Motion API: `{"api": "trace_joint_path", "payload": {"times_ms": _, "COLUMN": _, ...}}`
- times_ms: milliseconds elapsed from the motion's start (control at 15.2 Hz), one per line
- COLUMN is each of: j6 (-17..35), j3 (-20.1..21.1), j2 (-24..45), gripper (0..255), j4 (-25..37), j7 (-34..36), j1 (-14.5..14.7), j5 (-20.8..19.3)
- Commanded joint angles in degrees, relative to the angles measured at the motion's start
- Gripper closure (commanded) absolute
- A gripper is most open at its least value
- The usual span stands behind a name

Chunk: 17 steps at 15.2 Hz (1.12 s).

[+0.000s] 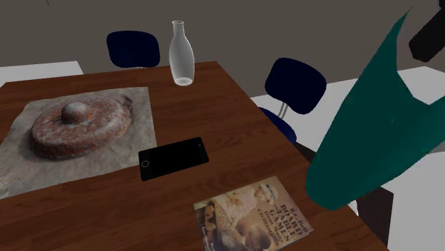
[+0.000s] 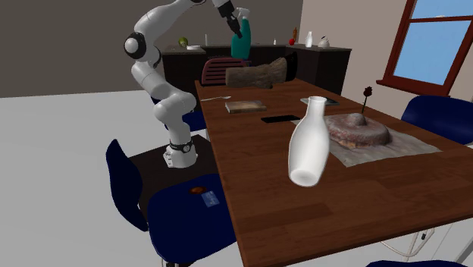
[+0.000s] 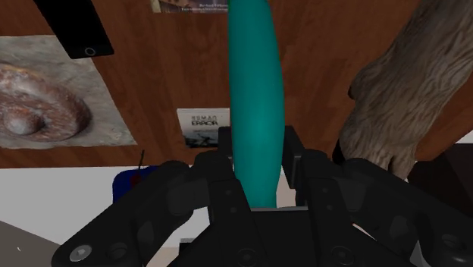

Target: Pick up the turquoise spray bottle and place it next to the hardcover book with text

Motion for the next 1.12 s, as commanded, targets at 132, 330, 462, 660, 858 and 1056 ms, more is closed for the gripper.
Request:
{"api": "trace_joint_path", "payload": {"times_ms": 132, "j6": -1.5, "j3": 5.2, "j2": 2.2, "gripper": 255, "j4": 6.7, "j7": 5.8, "j1": -1.5, "j5": 1.1}}
{"api": "trace_joint_path", "payload": {"times_ms": 330, "j6": -2.7, "j3": 9.5, "j2": 4.5, "gripper": 255, "j4": 12.7, "j7": 10.2, "j1": -3.4, "j5": 1.6}}
{"api": "trace_joint_path", "payload": {"times_ms": 462, "j6": -3.6, "j3": 12.8, "j2": 6.3, "gripper": 255, "j4": 17.2, "j7": 13.2, "j1": -5.1, "j5": 1.8}}
{"api": "trace_joint_path", "payload": {"times_ms": 660, "j6": -5.2, "j3": 18.5, "j2": 9.4, "gripper": 255, "j4": 25.0, "j7": 17.9, "j1": -8.6, "j5": 1.8}}
{"api": "trace_joint_path", "payload": {"times_ms": 858, "j6": -4.5, "j3": 19.9, "j2": 8.9, "gripper": 255, "j4": 24.8, "j7": 18.9, "j1": -9.1, "j5": 2.3}}
{"api": "trace_joint_path", "payload": {"times_ms": 1056, "j6": -2.4, "j3": 19.1, "j2": 6.6, "gripper": 255, "j4": 20.3, "j7": 18.1, "j1": -7.5, "j5": 3.0}}
